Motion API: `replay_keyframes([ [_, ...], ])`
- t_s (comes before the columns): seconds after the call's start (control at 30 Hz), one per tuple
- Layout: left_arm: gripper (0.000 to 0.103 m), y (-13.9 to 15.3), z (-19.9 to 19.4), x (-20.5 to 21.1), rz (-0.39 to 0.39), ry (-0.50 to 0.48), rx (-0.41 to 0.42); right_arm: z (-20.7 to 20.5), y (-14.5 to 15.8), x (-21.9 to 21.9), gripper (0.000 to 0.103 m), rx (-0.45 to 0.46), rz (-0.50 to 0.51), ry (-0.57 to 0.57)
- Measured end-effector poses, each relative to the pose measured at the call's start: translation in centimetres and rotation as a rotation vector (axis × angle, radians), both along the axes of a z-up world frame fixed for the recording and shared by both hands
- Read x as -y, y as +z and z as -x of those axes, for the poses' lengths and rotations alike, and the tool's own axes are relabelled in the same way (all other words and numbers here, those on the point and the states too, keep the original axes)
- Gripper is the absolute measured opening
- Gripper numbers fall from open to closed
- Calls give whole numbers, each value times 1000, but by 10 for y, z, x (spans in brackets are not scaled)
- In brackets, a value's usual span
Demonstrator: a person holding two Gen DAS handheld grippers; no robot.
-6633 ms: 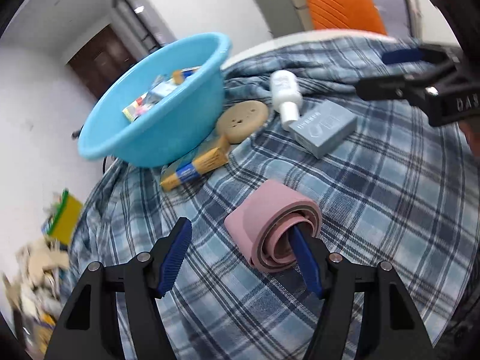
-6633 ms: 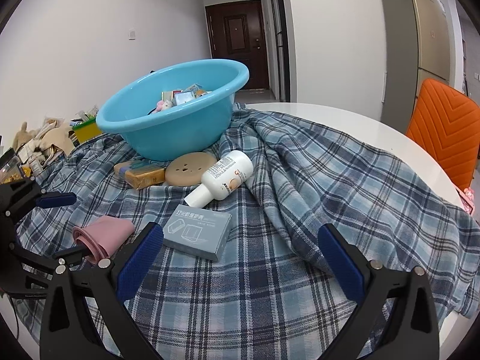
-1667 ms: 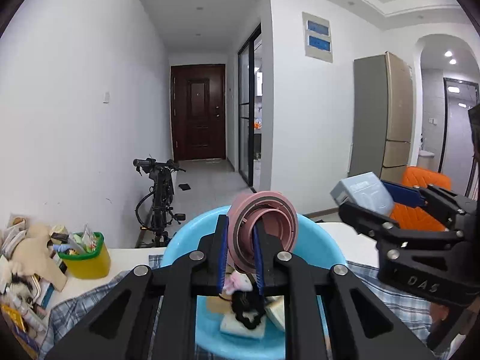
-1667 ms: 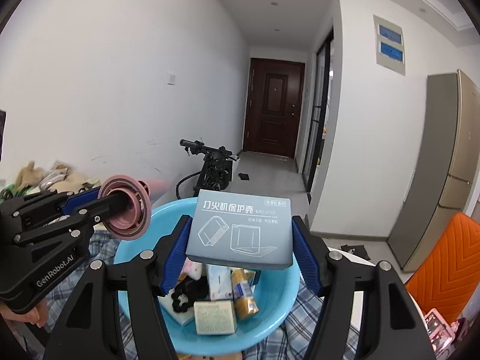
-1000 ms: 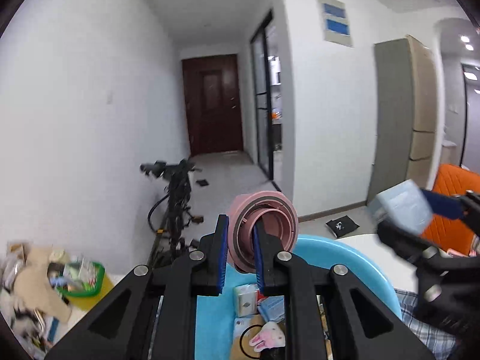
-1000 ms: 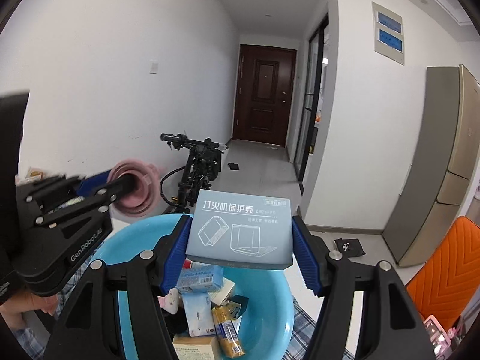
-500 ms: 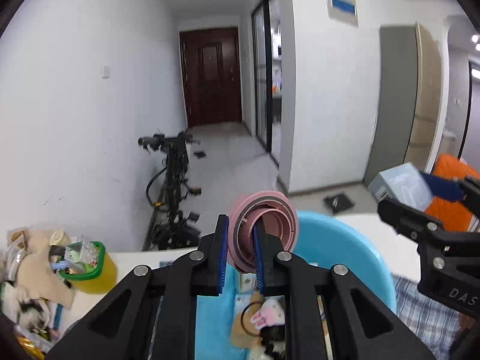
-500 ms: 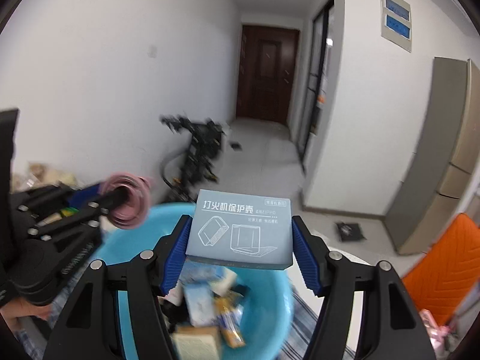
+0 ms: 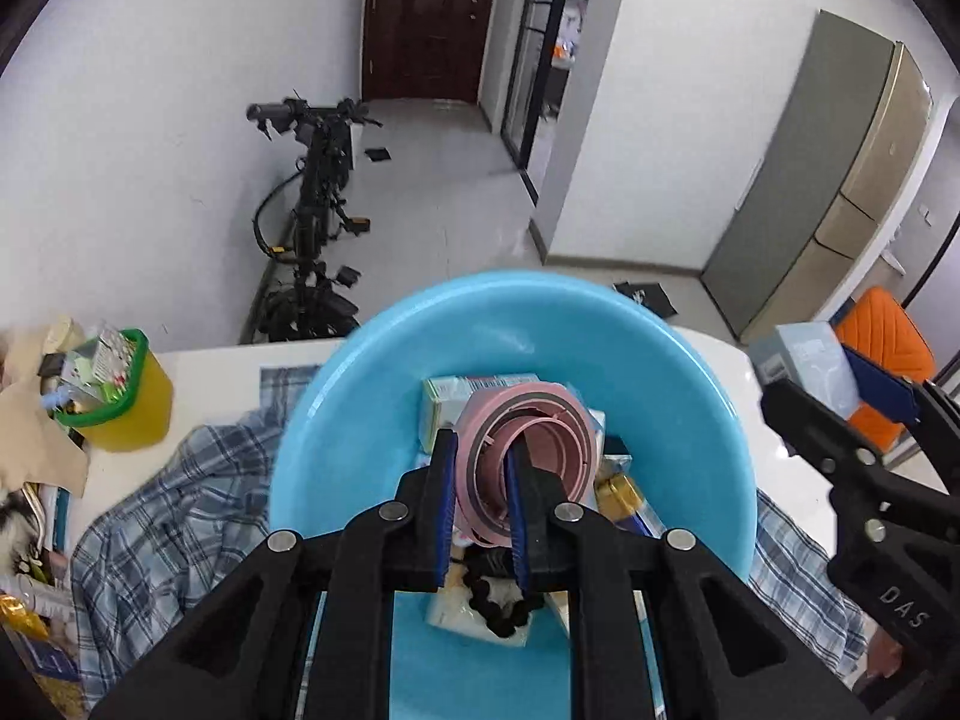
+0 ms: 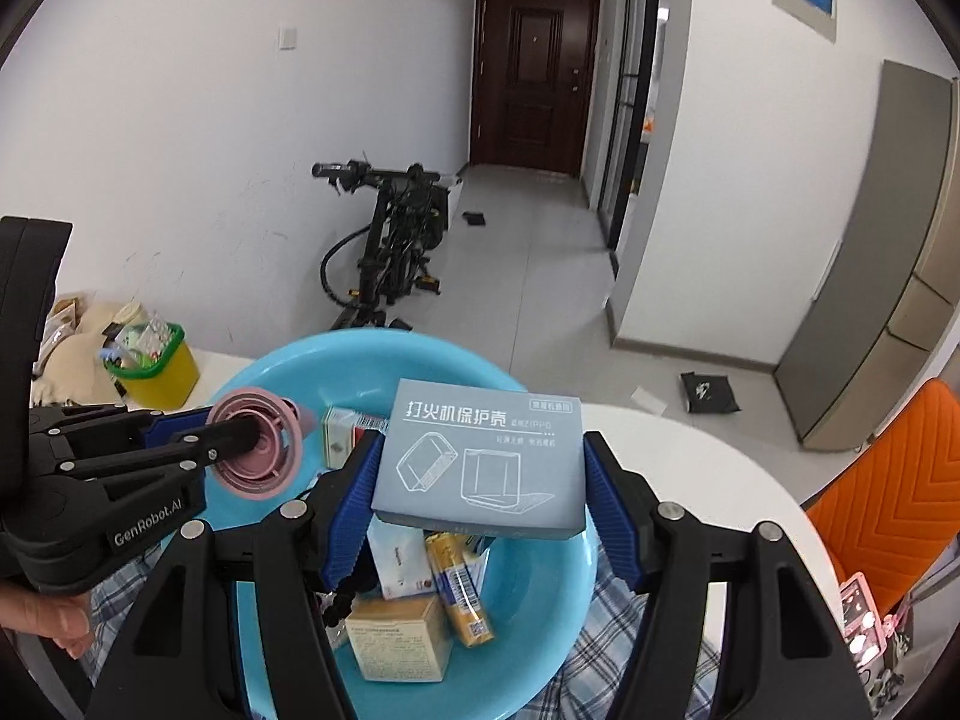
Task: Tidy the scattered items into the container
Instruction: 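Carry the pink mat and grey box with both tools over the blue basin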
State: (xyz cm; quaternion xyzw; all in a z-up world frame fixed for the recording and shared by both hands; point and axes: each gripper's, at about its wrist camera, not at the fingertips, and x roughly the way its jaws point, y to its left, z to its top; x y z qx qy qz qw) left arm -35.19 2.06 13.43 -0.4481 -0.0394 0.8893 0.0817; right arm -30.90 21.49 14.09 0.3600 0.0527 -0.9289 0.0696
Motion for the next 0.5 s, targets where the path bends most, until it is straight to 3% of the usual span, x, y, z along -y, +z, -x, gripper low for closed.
replay_keyframes([
  [0.5,16,-23,13,10,-89,-1,81,14,-34,1,63,82,10,16],
])
